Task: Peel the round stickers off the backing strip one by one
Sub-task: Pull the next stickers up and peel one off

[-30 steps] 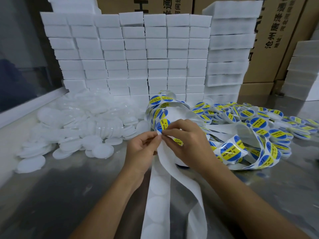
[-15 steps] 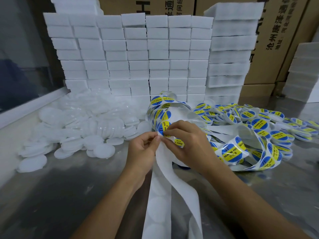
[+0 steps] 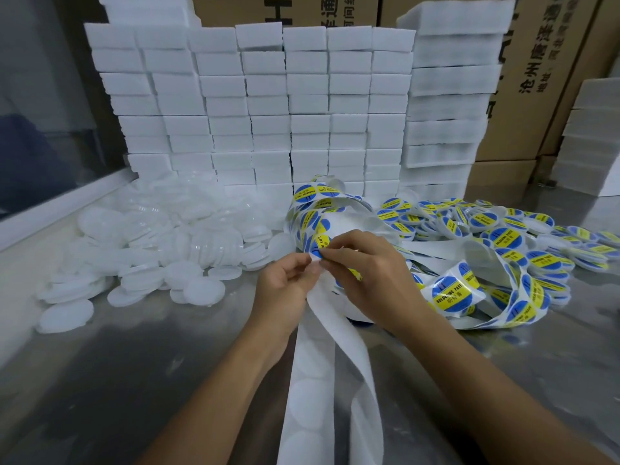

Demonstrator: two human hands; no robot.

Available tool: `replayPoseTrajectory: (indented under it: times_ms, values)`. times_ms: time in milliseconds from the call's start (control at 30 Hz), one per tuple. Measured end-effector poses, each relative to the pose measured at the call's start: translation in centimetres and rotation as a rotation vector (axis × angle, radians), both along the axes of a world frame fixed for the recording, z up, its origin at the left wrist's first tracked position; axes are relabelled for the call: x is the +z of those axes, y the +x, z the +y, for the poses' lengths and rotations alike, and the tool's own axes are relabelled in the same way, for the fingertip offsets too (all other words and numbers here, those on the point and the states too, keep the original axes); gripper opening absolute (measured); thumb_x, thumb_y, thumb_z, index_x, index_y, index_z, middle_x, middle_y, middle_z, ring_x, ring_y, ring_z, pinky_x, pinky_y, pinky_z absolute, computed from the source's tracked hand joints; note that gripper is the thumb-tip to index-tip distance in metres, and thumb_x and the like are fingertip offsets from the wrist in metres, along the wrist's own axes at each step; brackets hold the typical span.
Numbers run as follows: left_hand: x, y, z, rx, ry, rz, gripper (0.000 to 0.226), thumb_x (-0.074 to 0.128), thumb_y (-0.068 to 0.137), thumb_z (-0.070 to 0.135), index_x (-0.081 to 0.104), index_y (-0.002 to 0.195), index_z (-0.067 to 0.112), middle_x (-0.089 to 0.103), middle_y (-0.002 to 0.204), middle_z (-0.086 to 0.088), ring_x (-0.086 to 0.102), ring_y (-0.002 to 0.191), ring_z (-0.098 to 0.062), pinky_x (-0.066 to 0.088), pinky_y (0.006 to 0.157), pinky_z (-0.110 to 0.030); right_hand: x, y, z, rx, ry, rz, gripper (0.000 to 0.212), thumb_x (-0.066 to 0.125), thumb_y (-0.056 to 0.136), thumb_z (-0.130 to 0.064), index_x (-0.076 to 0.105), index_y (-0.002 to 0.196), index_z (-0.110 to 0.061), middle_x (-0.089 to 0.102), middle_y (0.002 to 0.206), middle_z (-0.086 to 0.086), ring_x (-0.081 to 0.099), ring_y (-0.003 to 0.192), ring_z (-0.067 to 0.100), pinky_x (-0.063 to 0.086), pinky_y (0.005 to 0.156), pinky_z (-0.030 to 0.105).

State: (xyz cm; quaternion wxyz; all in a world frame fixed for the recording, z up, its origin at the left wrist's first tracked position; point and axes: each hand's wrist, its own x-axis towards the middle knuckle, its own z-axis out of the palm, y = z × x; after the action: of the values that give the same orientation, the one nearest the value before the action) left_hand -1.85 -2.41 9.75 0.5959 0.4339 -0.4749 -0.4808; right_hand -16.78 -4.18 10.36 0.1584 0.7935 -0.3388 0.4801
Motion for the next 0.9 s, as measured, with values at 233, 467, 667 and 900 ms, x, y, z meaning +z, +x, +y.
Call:
replayPoseTrajectory:
  times_ms: [233,467,667,900]
  values:
    - [-1.0,0.6,-0.6,0.169,-0.095,-0.235,0.027,0.061,0.091,0.003,0.069,0.079,0.027,0.071,0.073,0.016,0.064,0.07,0.002,0.051,0.069,-0.014,0.2,0.4,0.5,0.086,0.292,-0.402,0.001,0.074,0.086,-0.01,0.074,0.085,-0.01,0.066,0.075,0.002,0.058,0.065,0.009,0.048,0.064,0.02]
    - [-1.9,2.5,-0.9,0.442,-0.026,-0.905,0.012,0.059,0.088,0.025,0.063,0.099,0.024,0.064,0.098,0.004,0.06,0.098,-0.022,0.045,0.084,-0.033,1.5,0.1,0.7,0.284,0.791,-1.041,0.01,0.073,0.088,-0.02,0.071,0.085,-0.011,0.067,0.062,-0.001,0.059,0.055,0.011,0.052,0.057,0.023]
    - [-2.5,3.9,-1.1,0.497,0.287,-1.45,0.067,0.022,0.092,0.068,0.057,0.127,0.024,0.05,0.133,-0.007,0.037,0.129,-0.028,0.02,0.108,-0.052,1.5,0.8,1.0,0.435,0.924,-1.08,0.009,0.077,0.081,-0.012,0.078,0.08,-0.021,0.076,0.083,0.006,0.072,0.082,0.017,0.056,0.072,0.024]
    - [-1.7,3.3,-0.8,0.462,0.14,-1.457,0.057,0.035,0.095,0.059,0.067,0.089,0.012,0.064,0.103,-0.008,0.055,0.103,-0.028,0.038,0.091,-0.04,1.6,1.1,1.2,0.528,1.02,-1.094,0.021,0.073,0.083,-0.003,0.08,0.088,-0.022,0.077,0.091,0.005,0.069,0.09,0.02,0.053,0.092,0.037]
